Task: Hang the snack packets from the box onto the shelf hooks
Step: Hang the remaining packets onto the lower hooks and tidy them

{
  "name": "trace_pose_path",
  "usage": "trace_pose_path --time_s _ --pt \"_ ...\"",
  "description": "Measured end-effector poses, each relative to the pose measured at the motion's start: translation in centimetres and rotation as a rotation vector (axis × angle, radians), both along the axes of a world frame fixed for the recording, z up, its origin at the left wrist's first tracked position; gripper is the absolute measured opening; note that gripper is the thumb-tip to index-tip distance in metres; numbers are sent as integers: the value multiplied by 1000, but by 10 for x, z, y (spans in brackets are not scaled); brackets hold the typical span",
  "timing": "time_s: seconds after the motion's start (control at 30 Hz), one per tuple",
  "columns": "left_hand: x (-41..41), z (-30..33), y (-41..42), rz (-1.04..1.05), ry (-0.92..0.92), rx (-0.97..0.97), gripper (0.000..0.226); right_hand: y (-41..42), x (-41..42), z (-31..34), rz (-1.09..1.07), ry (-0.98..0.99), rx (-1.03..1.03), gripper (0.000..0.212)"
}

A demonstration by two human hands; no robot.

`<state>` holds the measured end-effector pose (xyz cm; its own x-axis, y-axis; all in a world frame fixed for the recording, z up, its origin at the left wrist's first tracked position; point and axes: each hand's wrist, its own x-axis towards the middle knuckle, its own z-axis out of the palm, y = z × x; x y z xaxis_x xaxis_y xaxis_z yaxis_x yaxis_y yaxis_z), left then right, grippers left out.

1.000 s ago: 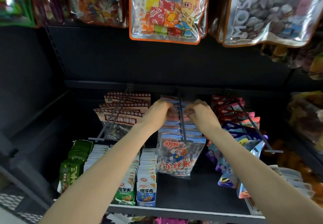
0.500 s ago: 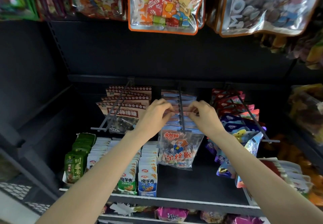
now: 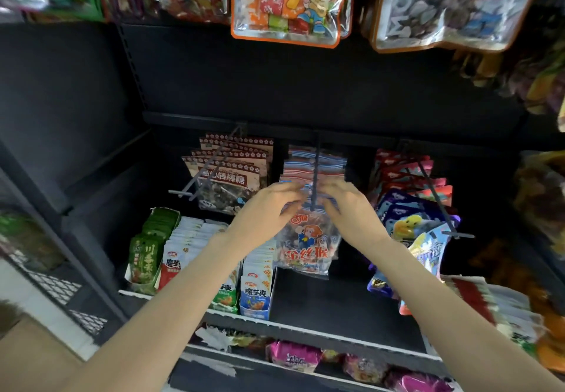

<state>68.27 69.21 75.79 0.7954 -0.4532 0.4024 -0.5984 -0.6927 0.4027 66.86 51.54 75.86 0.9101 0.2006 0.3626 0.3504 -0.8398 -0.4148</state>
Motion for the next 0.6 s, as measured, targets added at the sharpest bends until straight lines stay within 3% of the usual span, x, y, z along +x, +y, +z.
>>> trace_pose_path --time_s 0.2,0.4,0.5,0.6 --pt "-8 -1 -7 68 72 -36 33 3 -9 0 5 51 -60 41" --pt "-18 34 -14 108 1 -269 25 -2 -24 20 -99 -25 34 39" --pt "-29 54 -33 66 -99 -229 23 -11 -33 39 -163 -99 62 34" --pt "-34 68 -68 23 -32 -182 28 -27 -41 56 -250 -104 67 32"
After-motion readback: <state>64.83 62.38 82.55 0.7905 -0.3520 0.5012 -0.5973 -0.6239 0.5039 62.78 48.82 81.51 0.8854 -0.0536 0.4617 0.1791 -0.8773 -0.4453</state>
